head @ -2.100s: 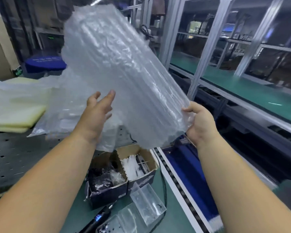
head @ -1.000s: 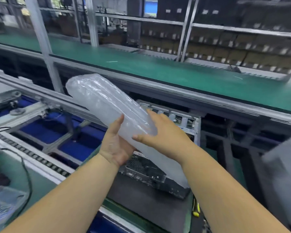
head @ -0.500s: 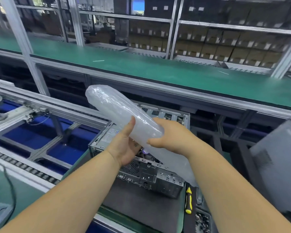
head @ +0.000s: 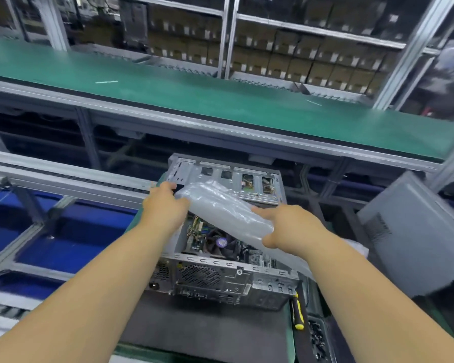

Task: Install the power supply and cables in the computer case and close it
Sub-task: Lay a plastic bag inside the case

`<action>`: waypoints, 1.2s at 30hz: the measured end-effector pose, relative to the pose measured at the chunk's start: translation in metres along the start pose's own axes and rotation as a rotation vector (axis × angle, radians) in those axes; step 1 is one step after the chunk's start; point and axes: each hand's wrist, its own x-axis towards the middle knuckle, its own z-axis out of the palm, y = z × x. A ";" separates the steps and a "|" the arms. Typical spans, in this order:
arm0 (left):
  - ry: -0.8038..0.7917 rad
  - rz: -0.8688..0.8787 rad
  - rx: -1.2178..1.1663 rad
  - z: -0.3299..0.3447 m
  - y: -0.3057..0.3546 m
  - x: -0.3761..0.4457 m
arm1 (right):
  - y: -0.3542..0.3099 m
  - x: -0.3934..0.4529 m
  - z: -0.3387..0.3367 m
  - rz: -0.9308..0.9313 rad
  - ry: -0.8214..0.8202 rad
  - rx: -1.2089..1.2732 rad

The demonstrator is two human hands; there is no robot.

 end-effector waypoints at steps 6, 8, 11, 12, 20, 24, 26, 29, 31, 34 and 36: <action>-0.310 0.080 0.323 0.019 0.003 0.023 | -0.017 0.010 0.009 0.026 -0.099 -0.036; -0.321 0.143 0.394 0.024 0.001 0.030 | -0.023 0.015 0.009 0.036 -0.127 -0.044; -0.333 0.178 0.480 0.024 0.000 0.037 | -0.032 0.024 0.010 0.046 -0.143 -0.065; -0.333 0.182 0.506 0.024 0.000 0.038 | -0.036 0.028 0.012 0.049 -0.139 -0.068; -0.279 0.136 0.646 0.027 0.002 0.043 | -0.060 0.061 0.034 0.092 -0.034 -0.036; -0.203 0.288 0.542 0.030 -0.011 0.038 | -0.063 0.075 0.044 0.108 0.041 -0.015; -0.204 0.360 0.530 0.032 -0.015 0.038 | -0.063 0.080 0.045 0.124 0.045 0.021; -0.266 0.406 0.687 0.036 -0.015 0.043 | -0.063 0.084 0.042 0.169 0.020 0.099; -0.273 0.438 0.740 0.038 -0.015 0.047 | -0.063 0.086 0.037 0.192 -0.009 0.136; -0.322 0.379 0.656 0.043 -0.017 0.050 | -0.062 0.091 0.026 0.201 -0.041 0.174; -0.359 0.343 0.657 0.043 -0.015 0.054 | -0.063 0.092 0.019 0.196 -0.059 0.182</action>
